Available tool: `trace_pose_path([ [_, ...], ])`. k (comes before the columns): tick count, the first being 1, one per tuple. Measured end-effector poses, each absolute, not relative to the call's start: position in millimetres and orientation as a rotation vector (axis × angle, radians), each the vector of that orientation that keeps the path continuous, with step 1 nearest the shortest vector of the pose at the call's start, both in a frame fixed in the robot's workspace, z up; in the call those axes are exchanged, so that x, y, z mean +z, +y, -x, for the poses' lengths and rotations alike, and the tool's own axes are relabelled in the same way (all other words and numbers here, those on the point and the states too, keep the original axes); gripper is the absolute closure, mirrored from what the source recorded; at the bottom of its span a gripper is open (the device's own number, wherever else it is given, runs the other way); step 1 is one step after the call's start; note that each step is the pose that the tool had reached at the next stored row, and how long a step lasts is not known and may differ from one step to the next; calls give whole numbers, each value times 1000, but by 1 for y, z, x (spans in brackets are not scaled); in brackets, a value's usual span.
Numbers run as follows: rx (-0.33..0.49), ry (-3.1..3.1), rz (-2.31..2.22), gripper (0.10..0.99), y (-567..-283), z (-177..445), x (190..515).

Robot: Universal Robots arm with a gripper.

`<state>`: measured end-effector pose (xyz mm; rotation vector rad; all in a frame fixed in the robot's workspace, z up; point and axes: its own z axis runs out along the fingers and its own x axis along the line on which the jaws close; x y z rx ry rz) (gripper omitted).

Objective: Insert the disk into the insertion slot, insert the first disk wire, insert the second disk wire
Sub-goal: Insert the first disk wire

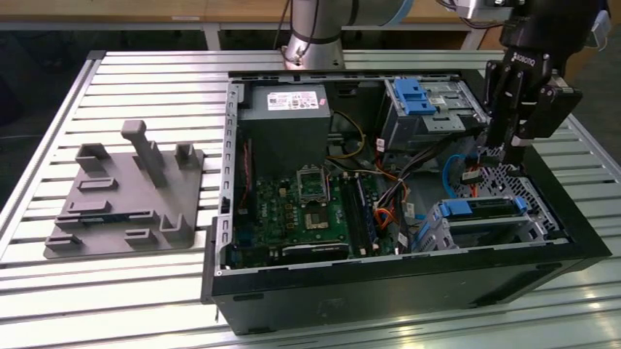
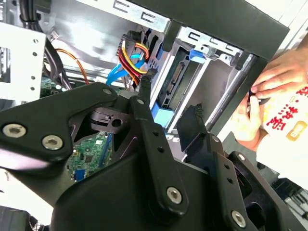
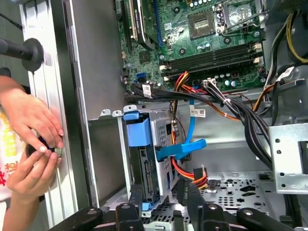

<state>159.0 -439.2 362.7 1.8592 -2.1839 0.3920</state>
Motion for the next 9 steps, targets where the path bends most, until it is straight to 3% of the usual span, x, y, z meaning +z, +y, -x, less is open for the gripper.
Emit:
trace_pose_path([
  [9,423,-2176,-1826,588,-425,-161,357],
])
